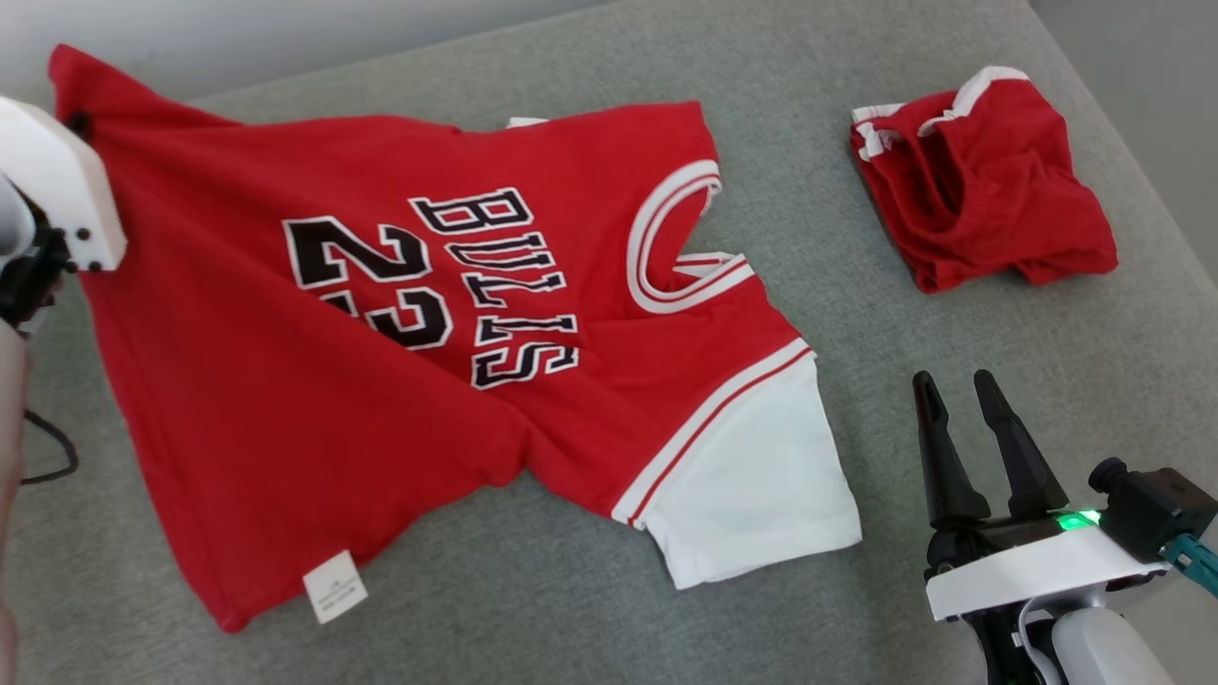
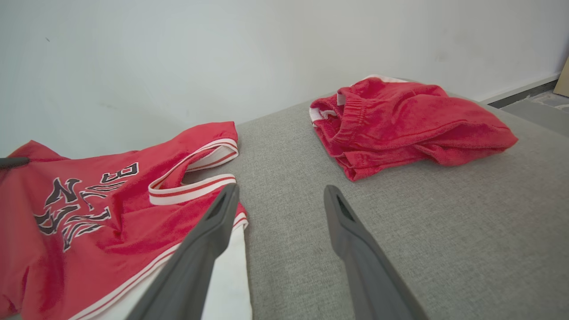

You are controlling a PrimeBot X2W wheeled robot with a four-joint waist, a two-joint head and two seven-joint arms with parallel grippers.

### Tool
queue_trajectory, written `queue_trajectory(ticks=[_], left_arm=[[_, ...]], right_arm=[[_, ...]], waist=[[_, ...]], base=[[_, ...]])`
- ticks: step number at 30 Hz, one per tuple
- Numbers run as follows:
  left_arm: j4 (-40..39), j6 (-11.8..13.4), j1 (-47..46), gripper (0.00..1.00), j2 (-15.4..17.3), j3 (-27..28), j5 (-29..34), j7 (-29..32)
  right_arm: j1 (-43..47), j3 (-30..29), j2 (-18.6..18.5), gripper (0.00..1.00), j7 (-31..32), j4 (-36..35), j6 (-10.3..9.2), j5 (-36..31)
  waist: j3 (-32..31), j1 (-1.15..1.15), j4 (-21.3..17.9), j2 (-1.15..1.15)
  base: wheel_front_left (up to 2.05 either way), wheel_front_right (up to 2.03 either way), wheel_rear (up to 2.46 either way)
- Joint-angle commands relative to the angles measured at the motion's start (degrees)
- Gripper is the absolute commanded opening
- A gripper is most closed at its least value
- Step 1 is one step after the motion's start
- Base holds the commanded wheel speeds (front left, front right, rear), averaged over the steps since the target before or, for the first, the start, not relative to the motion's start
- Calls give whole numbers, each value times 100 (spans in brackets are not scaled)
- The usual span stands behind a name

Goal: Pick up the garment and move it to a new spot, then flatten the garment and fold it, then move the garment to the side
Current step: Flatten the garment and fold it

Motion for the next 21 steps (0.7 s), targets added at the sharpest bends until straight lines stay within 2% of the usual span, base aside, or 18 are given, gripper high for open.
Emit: queue_trajectory(ticks=[1, 3, 4, 5, 14, 21], left_arm=[[61, 11, -60, 0, 53, 8, 31, -8], [212, 11, -80, 2, 117, 23, -30, -6], [262, 10, -83, 48, 104, 35, -96, -23], [295, 10, -68, 100, 62, 44, -156, -64], [-54, 10, 453, 100, -336, -499, -637, -615], [-850, 10, 1177, 100, -348, -916, -1313, -1328]], right_arm=[[-69, 8, -1, 100, -47, 28, -14, 30], [-117, 55, 5, 100, -81, 94, -14, 41], [-134, 71, 6, 100, -94, 119, -14, 46], [-142, 79, 3, 100, -114, 148, -14, 52], [-96, 75, -226, 100, -128, 298, -14, -17], [169, -54, -475, 100, -37, 238, -14, -116]], waist=[[112, -1, -114, 0], [133, -1, -155, 0], [131, -1, -166, 0], [115, -1, -165, 0], [-596, -1, 328, 0], [-1371, -1, 841, 0]], base=[[0, 0, 0], [0, 0, 0], [0, 0, 0], [0, 0, 0], [0, 0, 0], [0, 0, 0]])
